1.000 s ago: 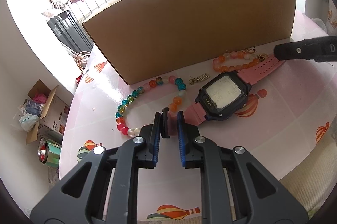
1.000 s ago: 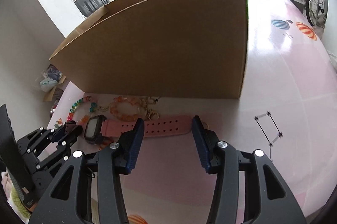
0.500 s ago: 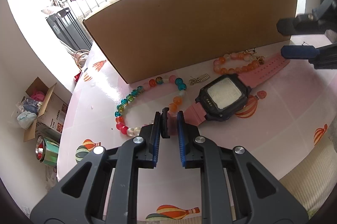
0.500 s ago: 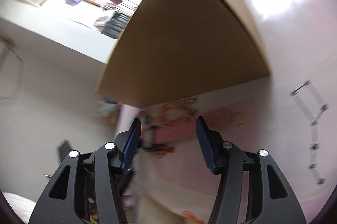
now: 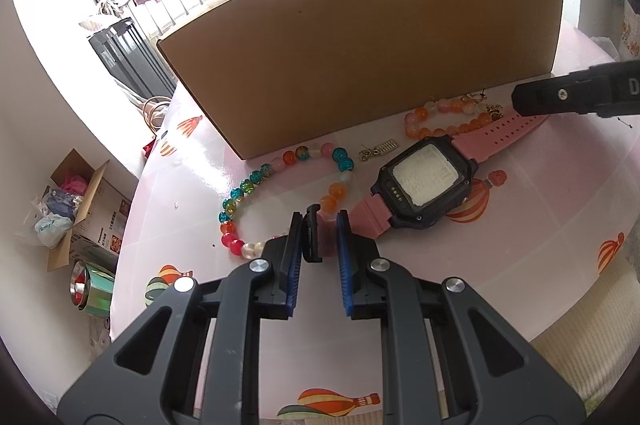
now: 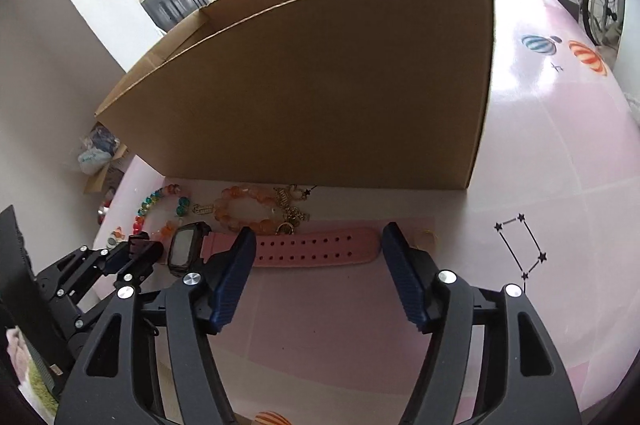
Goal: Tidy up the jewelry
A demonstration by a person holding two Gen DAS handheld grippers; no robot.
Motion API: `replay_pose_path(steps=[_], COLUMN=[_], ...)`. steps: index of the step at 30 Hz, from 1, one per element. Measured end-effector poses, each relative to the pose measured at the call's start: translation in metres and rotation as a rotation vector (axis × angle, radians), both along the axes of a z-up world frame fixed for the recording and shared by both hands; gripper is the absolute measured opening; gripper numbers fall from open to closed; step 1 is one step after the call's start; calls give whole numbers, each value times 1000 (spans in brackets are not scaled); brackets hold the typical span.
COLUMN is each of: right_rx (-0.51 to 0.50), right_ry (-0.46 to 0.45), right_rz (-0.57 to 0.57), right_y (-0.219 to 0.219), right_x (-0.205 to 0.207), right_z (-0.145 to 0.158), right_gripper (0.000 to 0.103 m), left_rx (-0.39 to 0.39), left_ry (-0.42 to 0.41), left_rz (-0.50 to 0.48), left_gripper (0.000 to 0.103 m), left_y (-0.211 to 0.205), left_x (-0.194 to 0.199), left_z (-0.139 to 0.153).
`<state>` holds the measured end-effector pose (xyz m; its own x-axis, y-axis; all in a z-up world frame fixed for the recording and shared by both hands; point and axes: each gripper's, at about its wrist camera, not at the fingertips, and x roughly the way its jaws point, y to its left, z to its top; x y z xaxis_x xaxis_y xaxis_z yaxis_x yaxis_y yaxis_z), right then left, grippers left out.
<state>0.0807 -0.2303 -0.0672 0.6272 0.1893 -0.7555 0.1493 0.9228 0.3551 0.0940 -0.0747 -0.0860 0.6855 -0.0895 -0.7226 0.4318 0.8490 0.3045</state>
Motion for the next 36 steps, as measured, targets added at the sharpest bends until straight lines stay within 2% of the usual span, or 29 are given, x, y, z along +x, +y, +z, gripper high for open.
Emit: replay_pose_path(steps=[3, 4, 7, 12, 16, 18, 21, 26, 27, 29, 30, 31, 33, 36], right_rx=[-20, 6, 63, 330, 453, 477, 462, 492, 498, 494, 491, 483, 473, 449], right_ry=[10, 13, 19, 10, 6, -3, -15, -26, -27, -21, -22, -22, -25, -44], right_rz=[9, 26, 51, 73, 92, 94, 85, 38, 34, 29, 31, 31, 42, 63], right_y=[2, 2, 2, -11, -7, -4, 5, -3, -7, -7, -5, -3, -2, 6], right_x=[8, 10, 11, 7, 5, 6, 10, 12, 11, 12, 12, 13, 11, 9], right_z=[-1, -1, -3, -20, -28, -29, -28, -29, -27, -28, -28, -27, -24, -14], right_gripper=[71, 76, 78, 78, 78, 78, 77, 61, 52, 45, 38, 31, 24, 20], left_rx=[-3, -3, -3, -6, -5, -4, 1, 5, 3, -2, -9, -23, -71, -163], left_ry=[1, 2, 1, 3, 2, 1, -4, -9, -10, -11, -10, -3, 20, 46], left_rz=[4, 5, 5, 5, 4, 4, 0, -4, -4, -4, -3, 1, 6, 13], left_gripper=[15, 14, 14, 14, 14, 14, 14, 14, 14, 14, 14, 15, 15, 12], left_y=[-1, -1, -1, 0, 0, 0, -1, -3, -2, -2, -1, 1, 7, 17], left_x=[0, 0, 0, 0, 0, 0, -1, -4, -4, -5, -5, -4, -2, 0], left_z=[0, 0, 0, 0, 0, 0, -1, -2, -2, -3, -2, -2, 1, 10])
